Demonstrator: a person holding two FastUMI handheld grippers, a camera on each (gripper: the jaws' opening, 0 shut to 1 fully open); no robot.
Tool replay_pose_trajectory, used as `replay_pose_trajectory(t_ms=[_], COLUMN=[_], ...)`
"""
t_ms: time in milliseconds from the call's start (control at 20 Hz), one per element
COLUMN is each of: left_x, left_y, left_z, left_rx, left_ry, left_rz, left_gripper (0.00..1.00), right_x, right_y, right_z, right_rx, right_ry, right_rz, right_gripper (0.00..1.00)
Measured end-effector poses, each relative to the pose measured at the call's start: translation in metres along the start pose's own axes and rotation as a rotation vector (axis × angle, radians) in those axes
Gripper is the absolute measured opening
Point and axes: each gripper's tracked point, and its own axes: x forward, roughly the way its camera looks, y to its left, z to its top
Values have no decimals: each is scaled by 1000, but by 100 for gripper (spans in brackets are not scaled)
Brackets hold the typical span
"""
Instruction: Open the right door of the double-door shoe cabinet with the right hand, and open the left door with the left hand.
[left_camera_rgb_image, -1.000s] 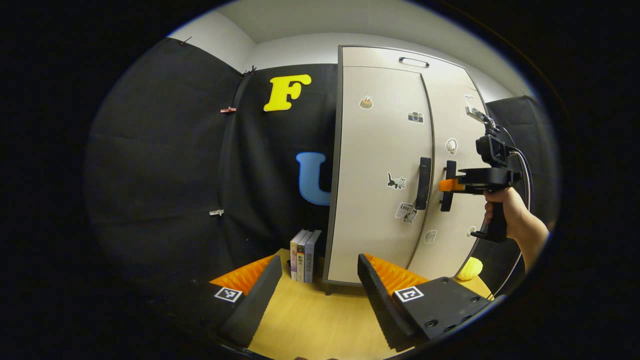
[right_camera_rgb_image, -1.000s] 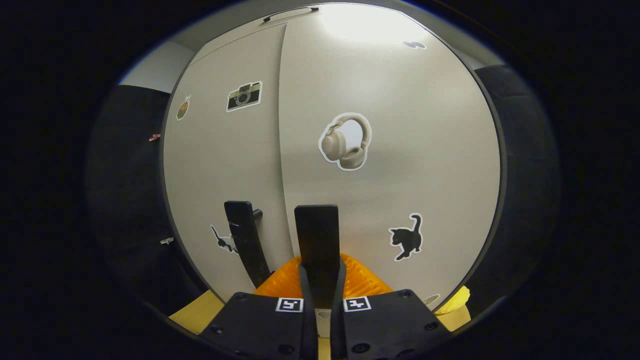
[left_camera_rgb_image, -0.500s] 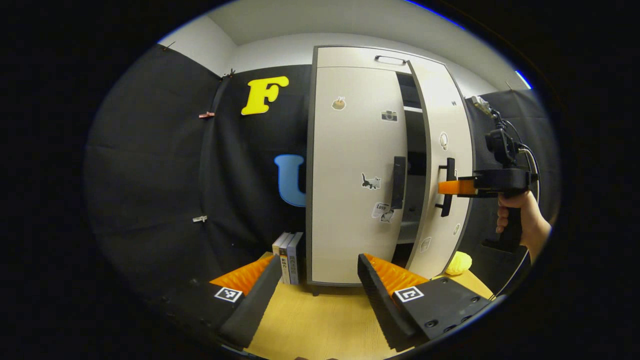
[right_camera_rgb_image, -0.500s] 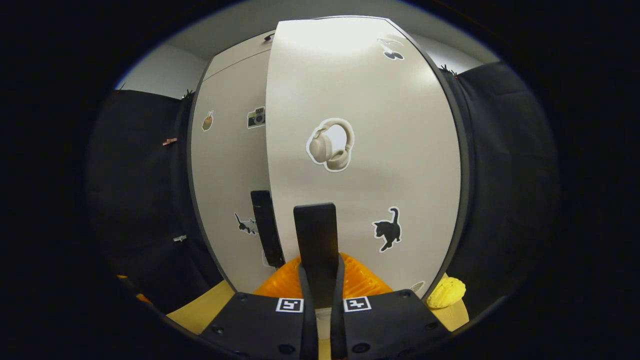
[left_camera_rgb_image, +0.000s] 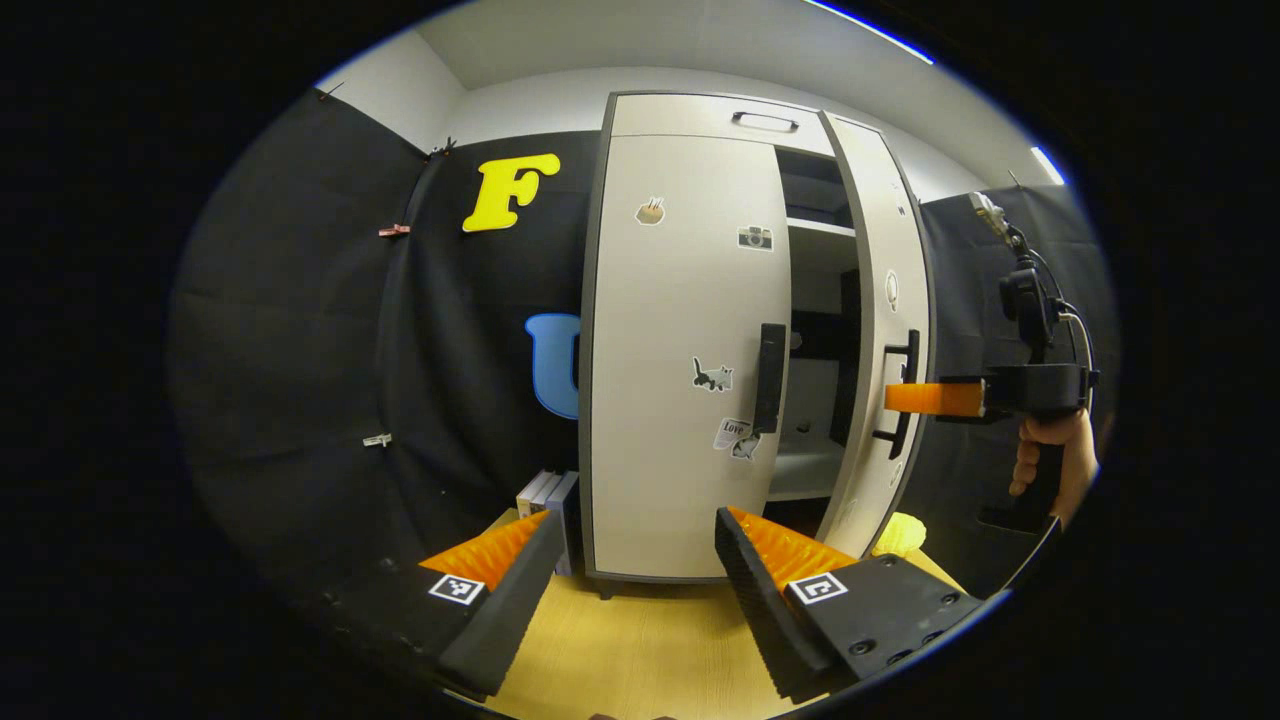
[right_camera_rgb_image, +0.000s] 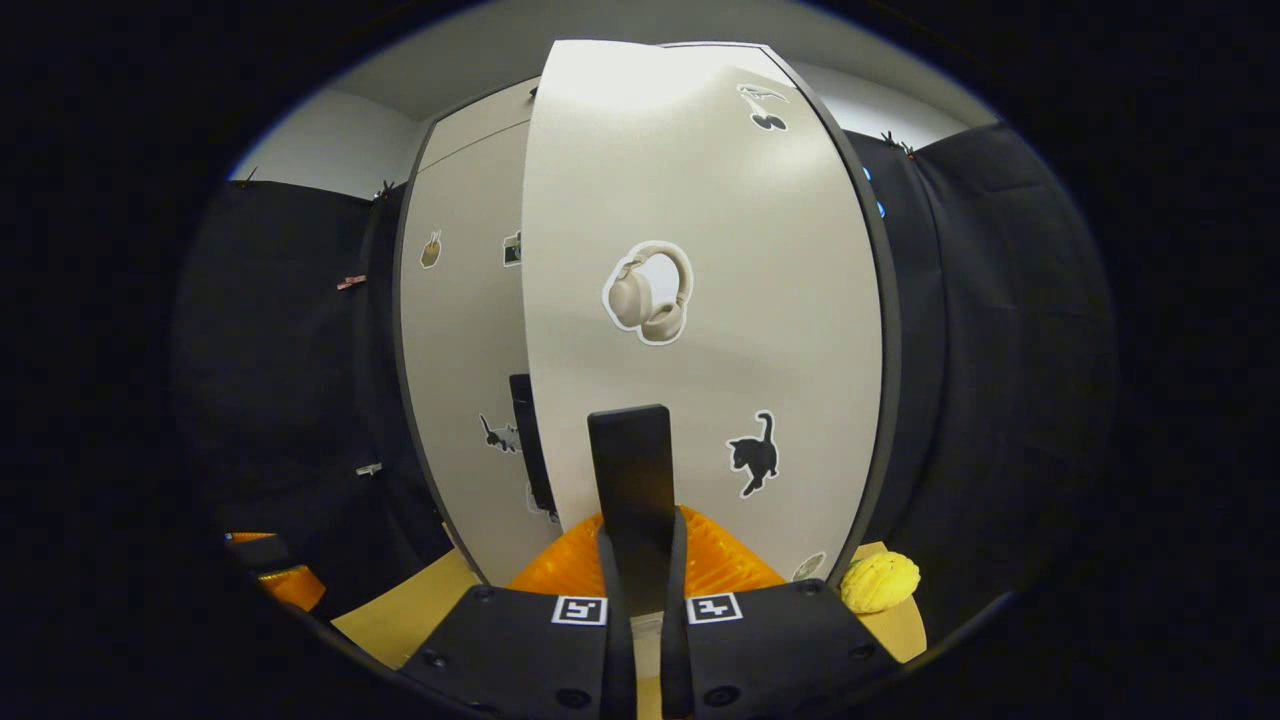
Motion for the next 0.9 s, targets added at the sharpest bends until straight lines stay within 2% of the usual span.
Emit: replay_pose_trajectory(t_ms=[50,100,550,750,900], left_x=[2,4,18,24,25], left_y=[-2,-3,-30,-44,-51], left_z=[2,3,4,4,2], left_rx=[-1,-3,-9,-10,-4], left_ry=[-2,-4,-3,3,7], left_rz=[1,3,-10,-24,-24], left_gripper=[95,95,95,95,95], right_x=[-2,-3,-21,-35,-46], right_y=[-1,-2,-15,-30,-48], right_z=[0,0,1,3,4], right_rx=[-2,-3,-12,2,7], right_ry=[-1,0,7,-18,-27], right_rz=[4,10,40,23,-25], right_gripper=[18,14,13,14,13])
